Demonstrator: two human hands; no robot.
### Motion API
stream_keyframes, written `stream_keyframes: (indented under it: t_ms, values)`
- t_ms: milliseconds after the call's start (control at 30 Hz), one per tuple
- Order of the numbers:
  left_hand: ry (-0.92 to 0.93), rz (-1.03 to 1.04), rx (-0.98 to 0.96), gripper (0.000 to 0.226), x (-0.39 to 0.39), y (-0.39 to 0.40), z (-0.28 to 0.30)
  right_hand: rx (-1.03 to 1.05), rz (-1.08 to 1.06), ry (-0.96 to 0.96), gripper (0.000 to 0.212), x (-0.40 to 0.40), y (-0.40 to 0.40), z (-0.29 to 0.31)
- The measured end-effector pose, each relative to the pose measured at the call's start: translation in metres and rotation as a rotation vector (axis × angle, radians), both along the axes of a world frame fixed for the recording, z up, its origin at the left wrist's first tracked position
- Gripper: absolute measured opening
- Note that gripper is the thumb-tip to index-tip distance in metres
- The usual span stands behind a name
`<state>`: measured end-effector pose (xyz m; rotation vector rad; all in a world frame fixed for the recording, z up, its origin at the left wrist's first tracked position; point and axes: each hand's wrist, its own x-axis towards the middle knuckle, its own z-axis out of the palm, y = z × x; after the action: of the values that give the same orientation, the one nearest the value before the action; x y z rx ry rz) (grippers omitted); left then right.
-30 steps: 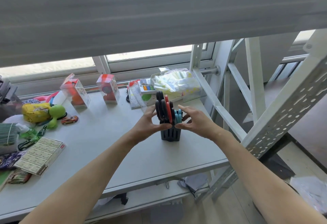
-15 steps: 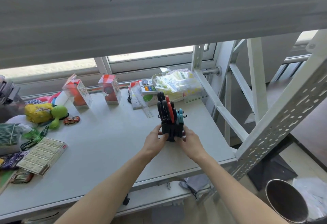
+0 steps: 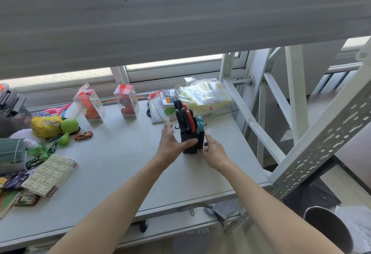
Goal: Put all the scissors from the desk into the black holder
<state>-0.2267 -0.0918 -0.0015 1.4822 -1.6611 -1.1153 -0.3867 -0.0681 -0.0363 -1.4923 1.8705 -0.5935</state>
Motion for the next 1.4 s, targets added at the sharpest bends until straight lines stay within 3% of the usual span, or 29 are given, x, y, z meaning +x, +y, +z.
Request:
stream_keyframes:
  t_ms: [133, 267, 433, 833, 1233, 1400]
  values:
    - [0.067, -0.105, -0.162, 0.128, 0.005, -0.014, 0.027, -0.025, -0.027, -0.059, 0.092, -0.006, 0.000, 0.006]
    - [0.077, -0.196, -0.123, 0.117, 0.003, -0.027, 0.041, -0.205, -0.048, -0.067, 0.100, -0.008, -0.003, 0.027]
    - [0.068, -0.234, -0.106, 0.089, 0.005, -0.036, 0.043, -0.395, 0.120, 0.064, 0.081, -0.012, -0.008, 0.050]
    - [0.041, -0.211, -0.117, 0.091, 0.003, -0.036, 0.042, -0.362, 0.314, 0.053, 0.046, -0.028, -0.025, 0.067]
    - [0.008, -0.214, -0.124, 0.094, 0.004, -0.034, 0.043, -0.373, 0.250, -0.009, 0.054, -0.025, -0.019, 0.056]
    - [0.020, -0.216, -0.100, 0.116, 0.012, -0.032, 0.040, -0.364, 0.224, -0.048, 0.067, -0.024, -0.012, 0.049]
